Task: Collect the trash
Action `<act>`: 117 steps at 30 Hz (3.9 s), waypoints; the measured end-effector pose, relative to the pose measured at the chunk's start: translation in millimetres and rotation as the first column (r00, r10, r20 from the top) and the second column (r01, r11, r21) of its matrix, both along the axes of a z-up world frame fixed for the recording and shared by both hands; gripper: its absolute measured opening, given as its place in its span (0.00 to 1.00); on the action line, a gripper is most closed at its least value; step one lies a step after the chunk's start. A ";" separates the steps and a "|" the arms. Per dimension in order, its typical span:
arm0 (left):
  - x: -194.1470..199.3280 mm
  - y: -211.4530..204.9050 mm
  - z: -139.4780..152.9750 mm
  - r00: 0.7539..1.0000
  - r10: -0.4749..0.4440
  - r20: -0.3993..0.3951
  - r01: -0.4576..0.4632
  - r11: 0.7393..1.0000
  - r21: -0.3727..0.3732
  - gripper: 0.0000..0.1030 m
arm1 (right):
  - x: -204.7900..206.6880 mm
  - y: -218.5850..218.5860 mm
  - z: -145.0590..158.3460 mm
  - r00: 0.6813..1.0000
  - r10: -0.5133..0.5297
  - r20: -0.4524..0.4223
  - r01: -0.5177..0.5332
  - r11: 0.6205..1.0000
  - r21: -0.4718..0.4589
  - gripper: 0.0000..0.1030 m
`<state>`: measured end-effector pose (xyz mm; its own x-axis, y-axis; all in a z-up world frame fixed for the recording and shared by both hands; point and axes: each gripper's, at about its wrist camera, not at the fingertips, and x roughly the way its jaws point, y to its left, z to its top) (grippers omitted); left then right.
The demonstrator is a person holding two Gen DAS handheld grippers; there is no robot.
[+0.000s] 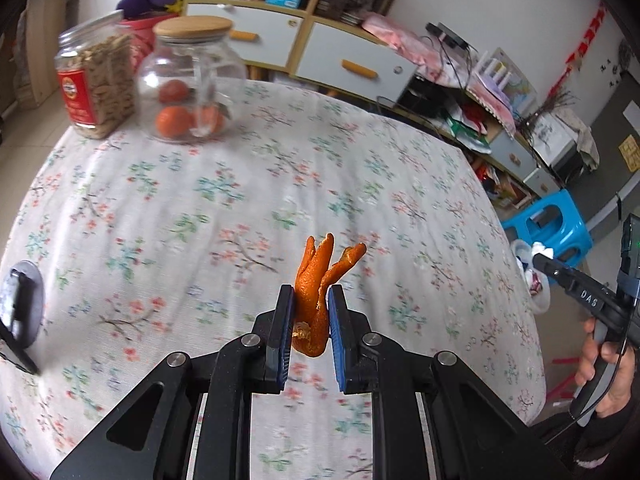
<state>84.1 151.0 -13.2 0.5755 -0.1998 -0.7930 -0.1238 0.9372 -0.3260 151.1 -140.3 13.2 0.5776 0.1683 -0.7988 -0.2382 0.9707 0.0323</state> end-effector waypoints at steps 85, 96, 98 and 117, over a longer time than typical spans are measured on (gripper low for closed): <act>-17.2 -252.0 32.3 0.939 -0.344 -0.028 0.343 0.922 0.179 1.00 | -104.7 -182.2 42.5 0.911 -0.409 0.055 0.406 0.912 0.050 0.88; -58.0 -215.4 15.4 0.975 -0.203 0.087 0.173 0.948 0.266 1.00 | -141.0 -131.4 5.4 0.928 -0.336 0.163 0.337 0.941 0.017 0.92; -59.3 -210.7 14.4 0.977 -0.188 0.098 0.154 0.949 0.276 1.00 | -141.1 -129.3 0.6 0.931 -0.330 0.157 0.333 0.943 0.005 0.92; -63.1 -207.1 19.1 0.978 -0.166 0.127 0.123 0.949 0.291 1.00 | -139.3 -128.5 -6.2 0.922 -0.361 0.141 0.361 0.932 0.027 0.92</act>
